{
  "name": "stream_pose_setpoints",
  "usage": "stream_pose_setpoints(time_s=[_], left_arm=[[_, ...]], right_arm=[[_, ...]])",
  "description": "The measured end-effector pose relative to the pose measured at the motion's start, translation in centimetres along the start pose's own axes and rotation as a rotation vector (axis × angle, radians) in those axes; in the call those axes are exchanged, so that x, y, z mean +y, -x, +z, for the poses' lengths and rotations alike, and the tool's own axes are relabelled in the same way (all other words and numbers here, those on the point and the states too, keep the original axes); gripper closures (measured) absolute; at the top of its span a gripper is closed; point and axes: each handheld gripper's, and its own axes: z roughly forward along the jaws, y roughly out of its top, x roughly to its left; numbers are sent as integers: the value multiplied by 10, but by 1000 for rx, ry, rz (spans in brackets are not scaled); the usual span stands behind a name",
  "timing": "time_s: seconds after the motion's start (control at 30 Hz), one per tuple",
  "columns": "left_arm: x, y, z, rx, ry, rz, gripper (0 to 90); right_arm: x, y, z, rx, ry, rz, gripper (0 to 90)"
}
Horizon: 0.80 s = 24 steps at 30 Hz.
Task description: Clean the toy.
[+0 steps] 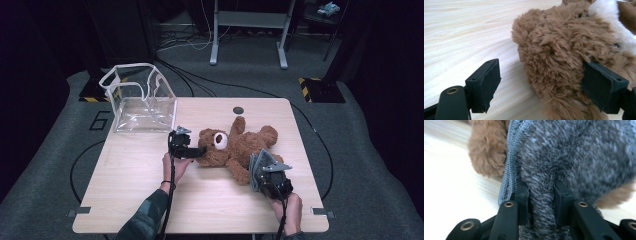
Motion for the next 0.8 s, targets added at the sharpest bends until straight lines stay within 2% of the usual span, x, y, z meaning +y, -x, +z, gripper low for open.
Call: stream_pose_setpoints(time_s=[0.03,0.13,0.17,0.33,0.57,0.67,0.8], left_arm=[[1,0,-1,-1,1,4,177],[0,1,-6,0,9,5,176],[0,2,-8,3,17,5,175],[-5,13,-22,-11,66,21,171],[-15,41,-31,-46,95,75,170],[-21,55,-28,-50,93,104,171],[-28,73,-21,-74,87,114,167]], right_arm=[[0,0,4,-2,-2,-7,690],[2,1,14,5,-6,21,688],[3,2,16,2,0,12,688],[4,3,17,20,14,29,688],[4,2,15,35,19,38,687],[5,3,14,31,23,36,687],[6,4,13,25,18,40,687]])
